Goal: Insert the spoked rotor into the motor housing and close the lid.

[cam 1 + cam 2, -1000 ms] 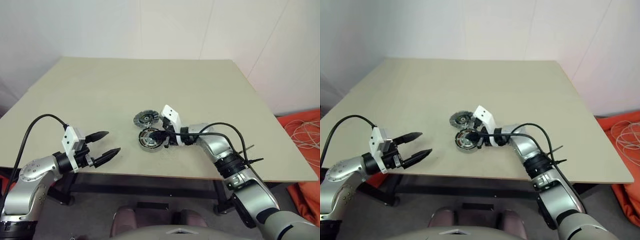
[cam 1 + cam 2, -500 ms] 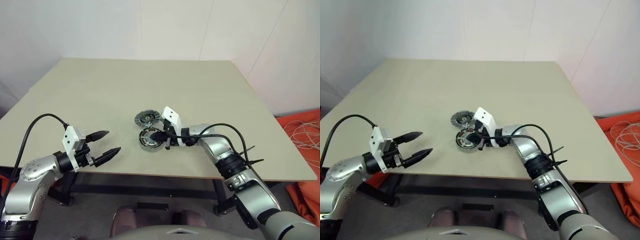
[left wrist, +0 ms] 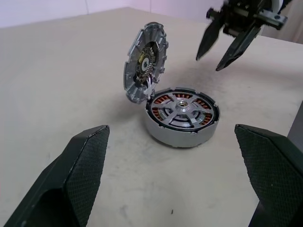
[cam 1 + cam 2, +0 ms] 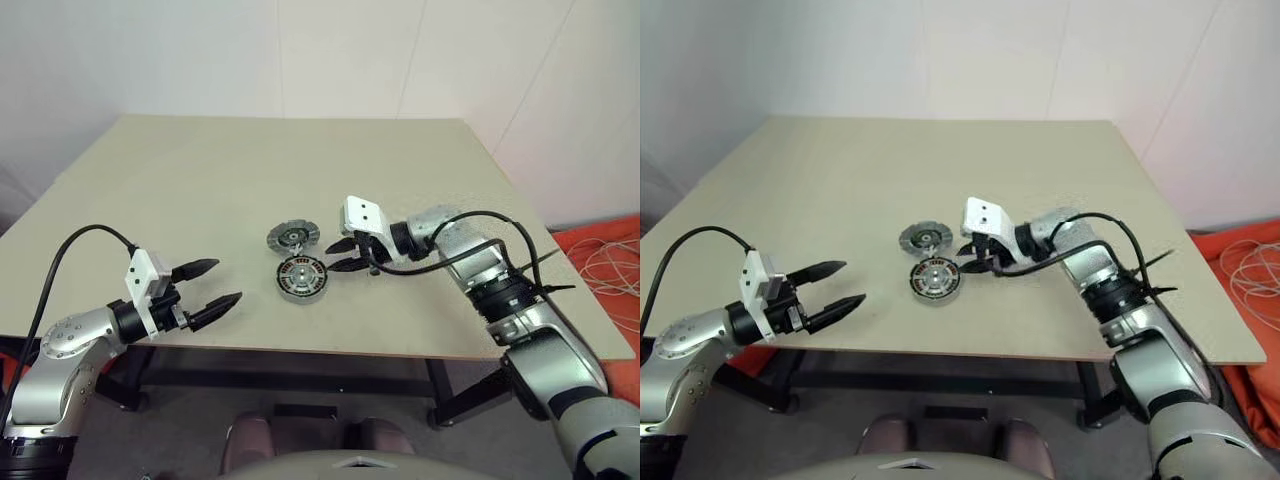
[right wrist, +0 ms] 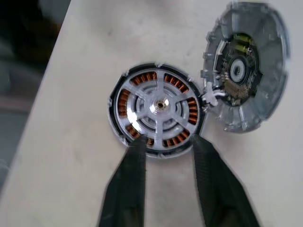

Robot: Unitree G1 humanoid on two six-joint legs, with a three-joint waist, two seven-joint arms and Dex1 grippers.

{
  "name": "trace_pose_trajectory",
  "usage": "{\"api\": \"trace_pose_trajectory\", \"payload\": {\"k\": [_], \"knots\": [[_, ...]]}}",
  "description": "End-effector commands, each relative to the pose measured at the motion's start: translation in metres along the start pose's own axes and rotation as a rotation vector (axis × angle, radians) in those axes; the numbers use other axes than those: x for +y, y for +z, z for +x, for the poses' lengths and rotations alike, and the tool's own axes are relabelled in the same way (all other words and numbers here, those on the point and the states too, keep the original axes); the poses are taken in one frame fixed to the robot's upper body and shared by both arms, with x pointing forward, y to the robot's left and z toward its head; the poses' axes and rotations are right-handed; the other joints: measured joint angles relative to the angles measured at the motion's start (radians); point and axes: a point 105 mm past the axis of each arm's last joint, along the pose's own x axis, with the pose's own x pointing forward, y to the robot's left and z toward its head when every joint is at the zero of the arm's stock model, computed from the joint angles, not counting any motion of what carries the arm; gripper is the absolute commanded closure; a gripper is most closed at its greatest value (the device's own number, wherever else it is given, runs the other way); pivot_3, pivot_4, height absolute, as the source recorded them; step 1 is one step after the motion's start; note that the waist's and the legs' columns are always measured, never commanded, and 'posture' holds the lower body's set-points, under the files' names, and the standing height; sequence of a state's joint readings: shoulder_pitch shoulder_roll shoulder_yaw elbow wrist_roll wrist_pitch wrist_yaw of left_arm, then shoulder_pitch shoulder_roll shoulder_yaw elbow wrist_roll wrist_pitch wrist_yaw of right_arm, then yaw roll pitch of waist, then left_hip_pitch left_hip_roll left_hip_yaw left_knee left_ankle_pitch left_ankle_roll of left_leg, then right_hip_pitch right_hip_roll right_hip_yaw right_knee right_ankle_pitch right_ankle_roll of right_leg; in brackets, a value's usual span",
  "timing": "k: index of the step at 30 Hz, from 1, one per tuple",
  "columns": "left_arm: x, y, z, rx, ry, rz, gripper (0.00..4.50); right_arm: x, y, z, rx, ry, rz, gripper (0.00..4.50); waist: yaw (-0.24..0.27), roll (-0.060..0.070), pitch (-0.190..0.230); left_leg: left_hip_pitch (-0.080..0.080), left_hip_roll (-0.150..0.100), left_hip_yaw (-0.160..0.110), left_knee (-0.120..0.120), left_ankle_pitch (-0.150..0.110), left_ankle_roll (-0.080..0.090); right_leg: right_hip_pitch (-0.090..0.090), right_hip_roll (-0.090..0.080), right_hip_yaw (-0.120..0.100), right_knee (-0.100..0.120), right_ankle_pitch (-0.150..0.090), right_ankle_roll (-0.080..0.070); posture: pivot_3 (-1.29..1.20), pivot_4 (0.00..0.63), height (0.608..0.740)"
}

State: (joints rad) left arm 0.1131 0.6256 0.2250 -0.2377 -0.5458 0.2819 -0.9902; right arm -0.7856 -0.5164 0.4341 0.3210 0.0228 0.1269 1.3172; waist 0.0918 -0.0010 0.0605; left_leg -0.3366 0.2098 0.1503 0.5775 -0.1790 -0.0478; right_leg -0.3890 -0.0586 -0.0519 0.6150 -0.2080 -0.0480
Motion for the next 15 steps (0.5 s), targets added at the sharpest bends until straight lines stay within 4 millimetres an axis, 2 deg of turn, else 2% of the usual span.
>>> {"api": "trace_pose_trajectory", "payload": {"k": [1, 6, 8, 15], "knots": [[-0.002, 0.004, -0.001, -0.014, -0.012, 0.021, 0.00, -0.002, 0.008, -0.006, 0.077, 0.093, -0.209, 1.81, 0.000, 0.000, 0.000, 0.000, 0.000, 0.000, 0.000, 0.000, 0.000, 0.000, 0.000, 0.000, 0.000, 0.000, 0.000, 0.00, 0.000, 0.740], [-0.004, 0.003, 0.001, -0.020, -0.015, 0.011, 0.00, -0.002, 0.010, -0.003, 0.212, 0.264, -0.483, 0.10, -0.005, 0.000, 0.000, -0.004, 0.000, 0.000, 0.002, 0.000, 0.000, -0.004, 0.000, 0.000, 0.002, 0.001, -0.002, 0.00, 0.000, 0.740], [-0.005, 0.003, 0.002, -0.024, -0.015, 0.010, 0.00, -0.005, 0.009, 0.003, 0.261, 0.295, -0.608, 0.03, -0.007, 0.000, 0.000, -0.006, 0.000, 0.000, 0.003, 0.000, 0.000, -0.006, 0.000, 0.000, 0.003, 0.001, -0.002, 0.00, 0.000, 0.740], [-0.005, 0.004, 0.003, -0.029, -0.007, 0.014, 0.00, -0.015, 0.006, 0.018, 0.334, 0.327, -0.875, 0.03, -0.021, 0.000, 0.000, -0.011, 0.001, 0.000, 0.005, 0.000, 0.000, -0.011, 0.000, 0.000, 0.005, 0.002, -0.004, 0.00, 0.000, 0.740]]}}
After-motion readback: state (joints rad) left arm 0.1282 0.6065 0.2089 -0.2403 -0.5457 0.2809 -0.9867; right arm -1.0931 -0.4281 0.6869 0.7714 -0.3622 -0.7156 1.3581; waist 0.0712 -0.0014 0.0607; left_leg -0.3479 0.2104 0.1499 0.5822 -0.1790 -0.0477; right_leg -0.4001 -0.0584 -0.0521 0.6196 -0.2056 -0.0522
